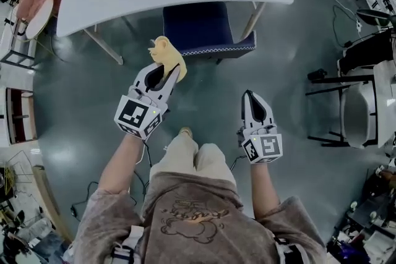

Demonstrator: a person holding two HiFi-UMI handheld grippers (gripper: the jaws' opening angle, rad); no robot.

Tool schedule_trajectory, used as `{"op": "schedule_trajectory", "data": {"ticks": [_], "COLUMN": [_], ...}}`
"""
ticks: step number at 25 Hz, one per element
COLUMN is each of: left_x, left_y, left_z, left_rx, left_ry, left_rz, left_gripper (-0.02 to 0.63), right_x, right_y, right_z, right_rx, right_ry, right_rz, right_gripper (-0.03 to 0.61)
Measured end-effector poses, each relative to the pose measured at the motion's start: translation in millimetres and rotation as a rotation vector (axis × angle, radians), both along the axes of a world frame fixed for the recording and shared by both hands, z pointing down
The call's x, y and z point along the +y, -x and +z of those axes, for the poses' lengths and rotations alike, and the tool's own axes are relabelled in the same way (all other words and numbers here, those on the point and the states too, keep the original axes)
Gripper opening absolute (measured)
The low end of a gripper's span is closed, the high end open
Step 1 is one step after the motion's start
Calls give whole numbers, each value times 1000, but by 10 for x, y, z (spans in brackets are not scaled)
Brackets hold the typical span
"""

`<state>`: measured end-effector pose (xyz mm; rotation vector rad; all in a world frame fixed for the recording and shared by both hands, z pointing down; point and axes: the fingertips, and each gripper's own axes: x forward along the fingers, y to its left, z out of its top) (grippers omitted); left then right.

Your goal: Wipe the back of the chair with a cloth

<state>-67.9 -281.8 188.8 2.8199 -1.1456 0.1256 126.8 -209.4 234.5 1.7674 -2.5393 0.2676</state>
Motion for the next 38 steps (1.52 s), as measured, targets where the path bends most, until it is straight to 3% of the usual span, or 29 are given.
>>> {"op": "schedule_trajectory", "data": {"ticks": [6,11,19,28,38], "left_x": [27,16,1,95,262], "left_y": [113,126,145,95,95], "left_z": [-1322,-1698,-1742,-1671,-1444], "left_rx": [31,46,48,39,-25], "left_ry": [19,21,29,36,28], "left_rz": [16,48,33,-34,-118], "left_gripper": [58,58,58,58,60], "right_x": [-72,-88,-155,-210,-230], "right_y": [144,244,291,69,41], "right_z": [-1410,-1868,-1955,-1961,-1800], "right_rx": [-17,-24,-30,-21,-24], "right_ry": [-7,-35,-30,-18,8], "right_rz": [8,10,-6,-19,-83], "right_gripper": [26,25,26,26,26]}}
